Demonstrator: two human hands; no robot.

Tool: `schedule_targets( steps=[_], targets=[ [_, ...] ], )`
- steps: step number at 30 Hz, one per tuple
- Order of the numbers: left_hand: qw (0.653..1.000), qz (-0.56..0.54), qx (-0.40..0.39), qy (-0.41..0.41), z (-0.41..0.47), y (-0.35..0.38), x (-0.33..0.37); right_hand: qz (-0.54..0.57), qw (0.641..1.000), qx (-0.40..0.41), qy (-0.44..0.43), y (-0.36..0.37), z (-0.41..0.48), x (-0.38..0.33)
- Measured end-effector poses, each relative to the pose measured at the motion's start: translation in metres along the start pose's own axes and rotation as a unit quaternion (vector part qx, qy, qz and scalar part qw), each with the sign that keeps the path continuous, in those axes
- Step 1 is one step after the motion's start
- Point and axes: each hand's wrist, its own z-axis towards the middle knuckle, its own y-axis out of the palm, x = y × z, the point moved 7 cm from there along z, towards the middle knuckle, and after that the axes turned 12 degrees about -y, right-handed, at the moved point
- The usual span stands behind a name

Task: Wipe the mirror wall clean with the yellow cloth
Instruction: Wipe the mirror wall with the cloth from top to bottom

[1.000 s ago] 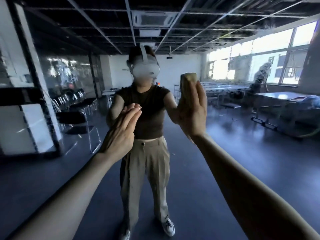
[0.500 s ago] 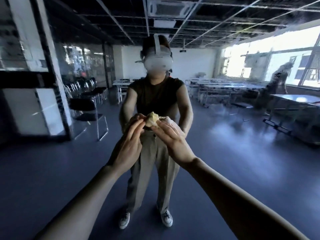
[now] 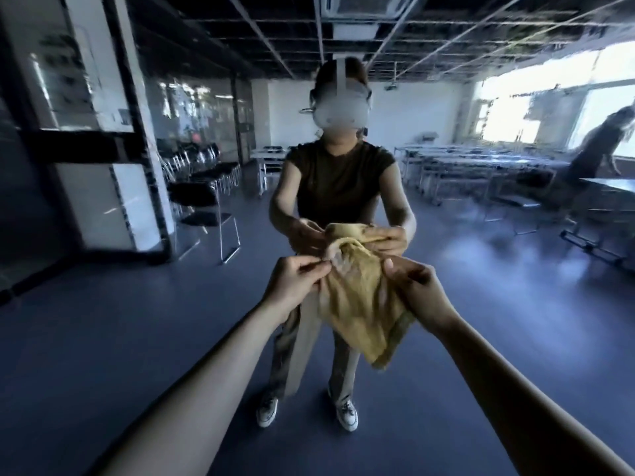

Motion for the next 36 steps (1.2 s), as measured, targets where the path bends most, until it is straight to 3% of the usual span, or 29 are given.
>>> schedule_targets(
  steps=[3, 6, 9, 10, 13, 19, 22, 24, 26, 27, 32, 34, 36],
  targets=[
    [0.997, 0.077, 0.019, 0.021, 0.006, -0.011, 0.001, -0.163, 0.985, 0.03, -0.058, -0.016, 0.005, 0.002],
    [0.988, 0.144, 0.037, 0.042, 0.01, -0.01, 0.004, -0.345, 0.927, 0.087, -0.121, -0.008, 0.013, 0.003],
    [0.952, 0.224, 0.163, 0.131, 0.008, -0.023, 0.025, -0.46, 0.851, 0.148, -0.206, 0.002, 0.025, -0.017],
    [0.935, 0.245, 0.201, 0.156, 0.007, -0.028, 0.033, -0.463, 0.839, 0.167, -0.233, 0.004, 0.031, -0.024],
    [0.924, 0.24, 0.232, 0.184, 0.008, -0.036, 0.047, -0.36, 0.885, 0.181, -0.233, 0.019, 0.044, -0.024],
    [0.925, 0.235, 0.228, 0.192, 0.009, -0.046, 0.047, -0.479, 0.801, 0.091, -0.348, 0.083, 0.025, 0.006],
    [0.933, 0.228, 0.201, 0.191, 0.005, -0.071, 0.038, -0.545, 0.714, -0.041, -0.437, 0.108, 0.031, 0.012],
    [0.931, 0.242, 0.19, 0.197, 0.001, -0.095, 0.03, -0.569, 0.622, -0.107, -0.528, 0.121, 0.043, 0.003],
    [0.921, 0.268, 0.186, 0.214, -0.003, -0.119, 0.025, -0.584, 0.549, -0.125, -0.585, 0.138, 0.062, -0.018],
    [0.914, 0.279, 0.191, 0.225, -0.005, -0.131, 0.024, -0.593, 0.532, -0.113, -0.594, 0.149, 0.073, -0.03],
    [0.896, 0.295, 0.237, 0.231, -0.015, -0.194, 0.011, -0.588, 0.588, -0.044, -0.554, 0.222, 0.09, -0.042],
    [0.899, 0.31, 0.236, 0.2, -0.016, -0.222, -0.006, -0.581, 0.582, -0.086, -0.562, 0.255, 0.068, -0.01],
    [0.906, 0.321, 0.224, 0.16, -0.016, -0.248, -0.023, -0.582, 0.551, -0.174, -0.572, 0.283, 0.045, 0.025]
  ],
)
